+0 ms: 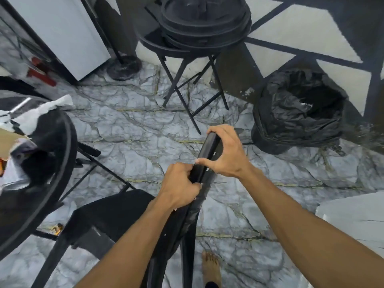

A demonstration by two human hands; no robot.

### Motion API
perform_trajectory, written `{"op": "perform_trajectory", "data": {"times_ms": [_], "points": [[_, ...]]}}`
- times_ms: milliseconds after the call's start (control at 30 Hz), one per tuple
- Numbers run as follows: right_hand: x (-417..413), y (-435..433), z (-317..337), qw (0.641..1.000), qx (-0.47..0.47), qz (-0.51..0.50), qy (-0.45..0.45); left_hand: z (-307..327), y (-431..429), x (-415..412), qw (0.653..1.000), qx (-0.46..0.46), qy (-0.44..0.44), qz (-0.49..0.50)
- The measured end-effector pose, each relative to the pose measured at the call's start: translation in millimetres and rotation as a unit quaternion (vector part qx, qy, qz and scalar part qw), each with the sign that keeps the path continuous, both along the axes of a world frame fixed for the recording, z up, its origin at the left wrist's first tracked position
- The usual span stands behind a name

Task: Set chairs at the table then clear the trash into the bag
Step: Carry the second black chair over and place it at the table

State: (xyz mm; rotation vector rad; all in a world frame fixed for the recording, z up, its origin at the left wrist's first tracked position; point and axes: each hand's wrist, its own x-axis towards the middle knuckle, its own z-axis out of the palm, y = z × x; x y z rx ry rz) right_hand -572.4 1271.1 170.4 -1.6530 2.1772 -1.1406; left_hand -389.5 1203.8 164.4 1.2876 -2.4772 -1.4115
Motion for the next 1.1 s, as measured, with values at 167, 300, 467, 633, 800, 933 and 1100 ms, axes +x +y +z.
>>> {"op": "perform_trajectory", "data": {"times_ms": [167, 300, 467, 633, 800, 933, 1100], "points": [[54.6, 41.6, 47.9, 0.998, -0.031, 0.037, 0.030, 50.4, 49.6, 56.5, 0.999, -0.016, 0.040, 0.012], [107.4, 82.1, 72.9, 0.996, -0.050, 0.051, 0.046, 79.1, 94.5, 113.6, 0.998, -0.040, 0.052, 0.016], [178.3, 121.1, 106.7, 0.996, -0.075, 0.044, 0.010, 118.4, 128.1, 151.8, 0.984, 0.019, 0.169, 0.053], [188.1, 150.1, 137.6, 0.998, 0.055, 0.011, -0.024, 156.6, 167.5, 199.3, 0.977, 0.039, 0.187, 0.096], [214.1, 171.6, 152.1, 0.994, 0.105, 0.038, -0.014, 193.6, 184.3, 214.7, 0.984, -0.033, 0.141, 0.108], [220.0, 177.2, 167.4, 0.989, 0.124, 0.078, 0.002, 207.5, 204.2, 224.5, 0.989, -0.074, 0.080, 0.097], [255.0, 170.8, 178.3, 0.958, 0.167, 0.192, 0.129, 219.7, 230.4, 253.0, 0.971, -0.177, -0.069, 0.144]]}}
